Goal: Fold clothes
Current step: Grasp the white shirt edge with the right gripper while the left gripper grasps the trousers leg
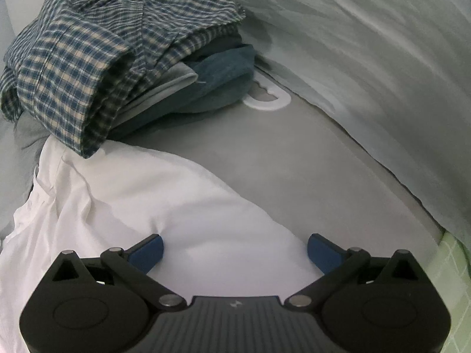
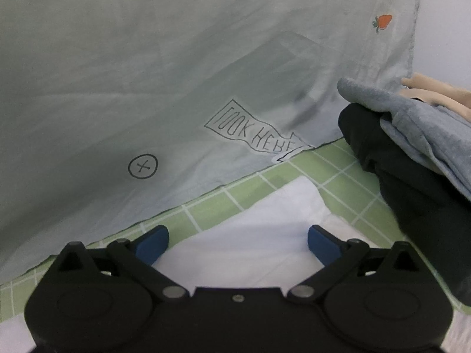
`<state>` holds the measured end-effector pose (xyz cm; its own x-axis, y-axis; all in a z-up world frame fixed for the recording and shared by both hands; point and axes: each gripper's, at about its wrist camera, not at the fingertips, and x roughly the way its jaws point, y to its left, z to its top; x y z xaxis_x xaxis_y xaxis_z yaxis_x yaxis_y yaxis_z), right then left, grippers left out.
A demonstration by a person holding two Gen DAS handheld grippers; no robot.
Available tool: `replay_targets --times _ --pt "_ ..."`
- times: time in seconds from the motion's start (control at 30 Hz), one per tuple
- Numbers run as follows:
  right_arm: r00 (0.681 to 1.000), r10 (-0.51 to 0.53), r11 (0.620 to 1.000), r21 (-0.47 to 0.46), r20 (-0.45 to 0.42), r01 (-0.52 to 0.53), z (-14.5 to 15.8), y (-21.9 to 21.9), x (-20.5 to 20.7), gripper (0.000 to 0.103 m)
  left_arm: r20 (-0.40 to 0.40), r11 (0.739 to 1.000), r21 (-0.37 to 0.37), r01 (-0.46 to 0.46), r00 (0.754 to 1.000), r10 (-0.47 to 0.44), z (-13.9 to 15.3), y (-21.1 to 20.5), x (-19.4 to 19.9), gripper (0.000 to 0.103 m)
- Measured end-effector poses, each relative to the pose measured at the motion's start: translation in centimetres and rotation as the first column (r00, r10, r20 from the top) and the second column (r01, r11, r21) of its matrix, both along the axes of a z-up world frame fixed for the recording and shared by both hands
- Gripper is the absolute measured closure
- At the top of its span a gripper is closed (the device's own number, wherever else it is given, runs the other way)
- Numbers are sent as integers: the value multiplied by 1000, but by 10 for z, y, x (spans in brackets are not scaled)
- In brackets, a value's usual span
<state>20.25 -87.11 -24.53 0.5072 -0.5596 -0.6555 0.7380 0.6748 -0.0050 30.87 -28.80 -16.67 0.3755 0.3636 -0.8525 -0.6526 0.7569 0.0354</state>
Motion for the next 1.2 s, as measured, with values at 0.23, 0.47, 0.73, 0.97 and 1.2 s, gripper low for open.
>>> replay_targets --times 0.23,0.47,0.73,0.97,1.2 --pt "997 69 997 -28 31 -68 5 10 -6 66 15 998 19 57 998 -57 8 -6 0 35" --pt "995 86 996 26 39 -87 13 8 -12 101 15 993 -58 100 995 -99 17 2 -3 92" --pt "990 124 992 -17 65 -123 50 25 -73 102 90 984 -122 133 988 -123 55 17 -65 94" --pt "990 73 997 -24 118 -71 82 36 -163 102 133 980 -100 172 978 -158 87 32 -143 94" --pt "989 46 999 -33 144 -42 97 43 -255 102 152 976 -116 185 974 -167 101 51 -220 94"
